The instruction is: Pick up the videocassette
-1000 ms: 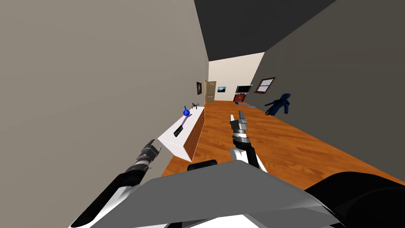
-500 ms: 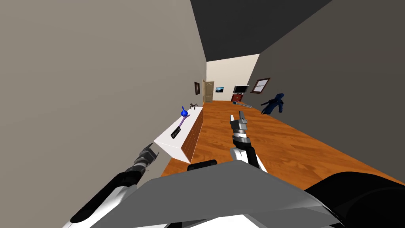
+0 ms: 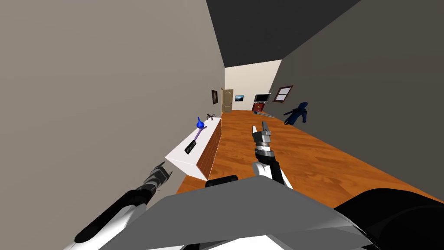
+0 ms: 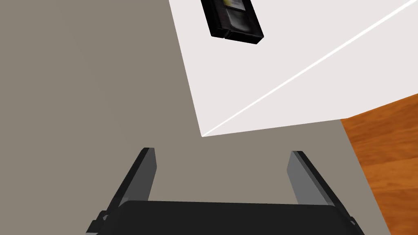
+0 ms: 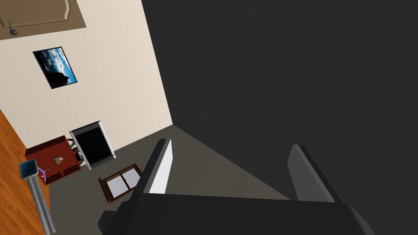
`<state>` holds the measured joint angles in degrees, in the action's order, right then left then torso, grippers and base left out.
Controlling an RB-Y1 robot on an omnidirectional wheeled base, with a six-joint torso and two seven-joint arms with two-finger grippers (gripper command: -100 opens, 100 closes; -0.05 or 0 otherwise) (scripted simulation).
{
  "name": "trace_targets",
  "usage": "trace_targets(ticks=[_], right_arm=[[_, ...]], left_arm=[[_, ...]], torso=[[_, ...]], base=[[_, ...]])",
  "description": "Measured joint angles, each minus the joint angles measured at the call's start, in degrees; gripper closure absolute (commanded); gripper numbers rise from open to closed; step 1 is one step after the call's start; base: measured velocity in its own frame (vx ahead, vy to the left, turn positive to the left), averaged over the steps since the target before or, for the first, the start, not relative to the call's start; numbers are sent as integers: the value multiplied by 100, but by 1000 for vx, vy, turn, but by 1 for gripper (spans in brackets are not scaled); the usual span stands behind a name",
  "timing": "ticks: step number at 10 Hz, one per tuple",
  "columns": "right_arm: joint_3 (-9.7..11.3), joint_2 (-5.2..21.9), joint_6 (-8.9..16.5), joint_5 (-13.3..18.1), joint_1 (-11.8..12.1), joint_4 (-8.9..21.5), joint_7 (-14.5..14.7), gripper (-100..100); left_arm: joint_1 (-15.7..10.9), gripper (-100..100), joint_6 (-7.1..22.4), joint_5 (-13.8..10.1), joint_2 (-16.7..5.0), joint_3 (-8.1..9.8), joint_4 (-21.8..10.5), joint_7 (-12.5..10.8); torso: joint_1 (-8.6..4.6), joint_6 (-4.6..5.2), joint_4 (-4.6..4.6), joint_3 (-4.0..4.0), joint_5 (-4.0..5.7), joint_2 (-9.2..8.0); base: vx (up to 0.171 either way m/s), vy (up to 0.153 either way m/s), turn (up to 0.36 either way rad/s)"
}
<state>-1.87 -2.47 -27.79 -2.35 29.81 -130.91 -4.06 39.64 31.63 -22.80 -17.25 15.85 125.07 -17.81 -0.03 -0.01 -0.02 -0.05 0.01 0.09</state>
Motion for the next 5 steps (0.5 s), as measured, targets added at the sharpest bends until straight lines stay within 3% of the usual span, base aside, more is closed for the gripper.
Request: trace_targets(ticks=[5], right_arm=[[0, 0, 0, 0, 0, 0, 0, 0]], left_arm=[[-38, -100, 696, -148, -45, 318, -213, -339]], torso=[[-1, 1, -2, -6, 0, 10]], base=[[41, -16, -52]])
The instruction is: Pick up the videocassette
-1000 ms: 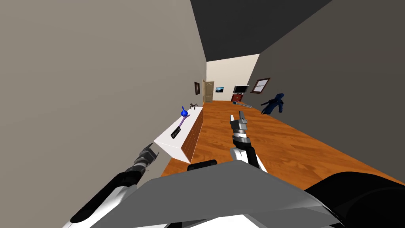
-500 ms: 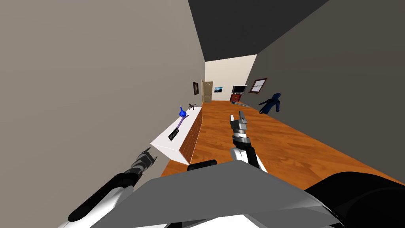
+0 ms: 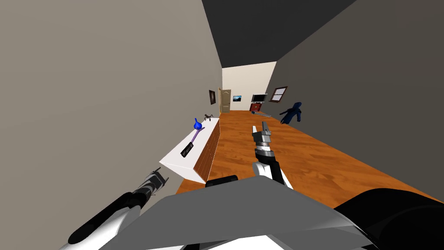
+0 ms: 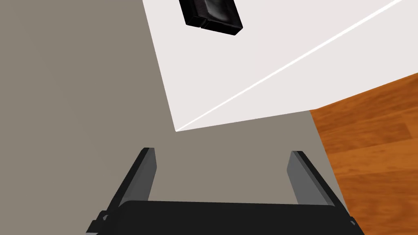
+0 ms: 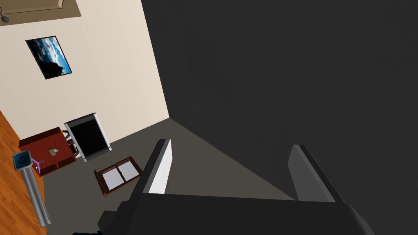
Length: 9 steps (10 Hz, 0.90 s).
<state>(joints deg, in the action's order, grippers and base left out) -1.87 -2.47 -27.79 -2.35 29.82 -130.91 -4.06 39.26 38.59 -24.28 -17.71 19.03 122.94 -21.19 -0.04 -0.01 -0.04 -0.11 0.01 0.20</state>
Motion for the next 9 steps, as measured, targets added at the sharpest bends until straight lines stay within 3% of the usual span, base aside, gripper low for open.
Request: trace_targets(ticks=[9], right_arm=[[0, 0, 0, 0, 0, 0, 0, 0]], left_arm=[[-245, -100, 1381, -141, -45, 552, -300, -599]], torso=[[3, 0, -1, -2, 0, 3]], base=[[50, -10, -67]])
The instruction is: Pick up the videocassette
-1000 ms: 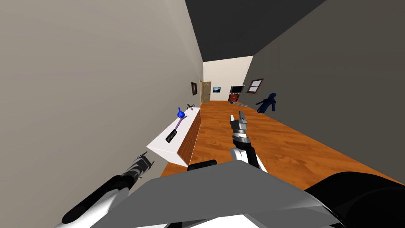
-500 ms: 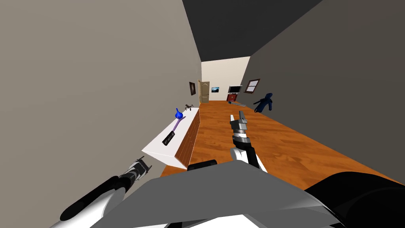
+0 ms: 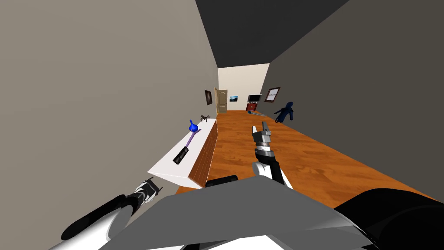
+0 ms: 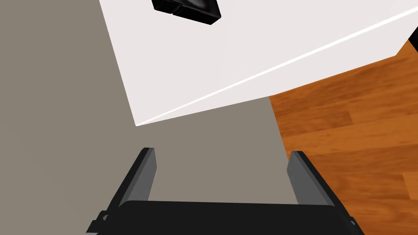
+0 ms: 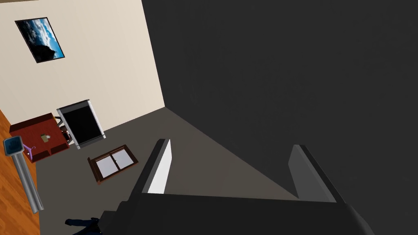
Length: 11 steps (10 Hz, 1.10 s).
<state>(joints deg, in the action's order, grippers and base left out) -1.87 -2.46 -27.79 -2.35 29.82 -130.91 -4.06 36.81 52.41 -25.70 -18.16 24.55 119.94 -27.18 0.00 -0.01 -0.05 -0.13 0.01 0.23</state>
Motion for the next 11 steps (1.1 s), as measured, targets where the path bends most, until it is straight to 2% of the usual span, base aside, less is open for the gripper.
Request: trace_targets(ticks=[1, 3, 4, 6, 9, 11], right_arm=[[0, 0, 0, 0, 0, 0, 0, 0], [0, 0, 0, 0, 0, 0, 0, 0], [0, 0, 0, 0, 0, 0, 0, 0], [0, 0, 0, 0, 0, 0, 0, 0], [0, 0, 0, 0, 1, 0, 0, 0], [0, 0, 0, 0, 0, 0, 0, 0]], left_arm=[[4, -100, 114, -18, -4, 20, -21, -21], [-60, -100, 449, -64, -11, 189, -108, -182], [-106, -100, 642, -140, -53, 337, -164, -287], [-161, -100, 931, -158, -56, 414, -263, -374], [-321, -100, 1415, -162, -33, 658, -424, -637], [-347, -100, 1696, -196, -39, 750, -472, -723]], torso=[[1, -2, 1, 5, 0, -8], [-3, -1, -1, -2, 1, 3], [2, 1, -2, -8, 0, 14], [2, -2, 1, 3, -1, -6], [3, 1, -3, -9, -1, 16], [2, -2, 0, 2, -1, -5]], base=[[65, -19, -111], [94, -5, -116], [88, 9, -70], [46, -1, -60], [96, 8, -87], [49, 8, -71]])
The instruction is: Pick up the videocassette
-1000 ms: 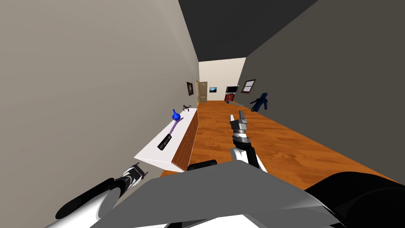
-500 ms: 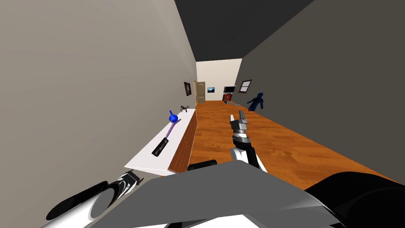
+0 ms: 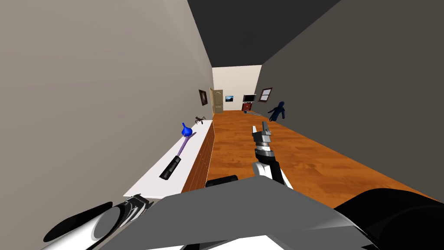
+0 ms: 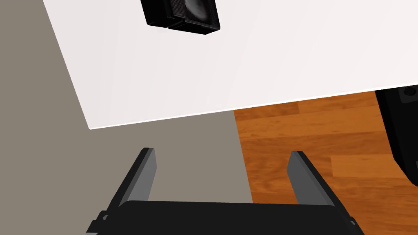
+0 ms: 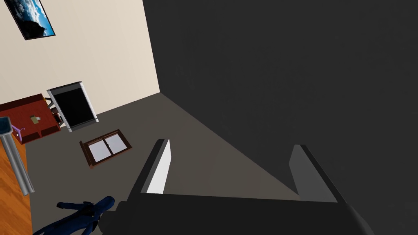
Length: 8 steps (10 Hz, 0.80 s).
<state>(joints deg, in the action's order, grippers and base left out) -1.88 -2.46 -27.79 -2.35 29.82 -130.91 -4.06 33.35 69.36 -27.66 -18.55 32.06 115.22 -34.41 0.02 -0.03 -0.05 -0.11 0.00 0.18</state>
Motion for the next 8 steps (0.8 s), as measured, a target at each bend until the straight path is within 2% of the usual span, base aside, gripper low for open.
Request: trace_targets(ticks=[3, 5, 8], right_arm=[[0, 0, 0, 0, 0, 0, 0, 0], [0, 0, 0, 0, 0, 0, 0, 0], [0, 0, 0, 0, 0, 0, 0, 0]], left_arm=[[-157, -100, 483, -69, -25, 282, -184, -217], [-212, -100, 733, -77, -29, 356, -247, -300], [-397, -100, 1189, -87, -36, 592, -393, -527]], torso=[[1, 2, -2, -7, 0, 15], [-3, -1, 0, 0, 1, 1], [2, 3, -3, -8, 0, 16]], base=[[85, 9, -80], [57, 6, -59], [91, 19, -83]])
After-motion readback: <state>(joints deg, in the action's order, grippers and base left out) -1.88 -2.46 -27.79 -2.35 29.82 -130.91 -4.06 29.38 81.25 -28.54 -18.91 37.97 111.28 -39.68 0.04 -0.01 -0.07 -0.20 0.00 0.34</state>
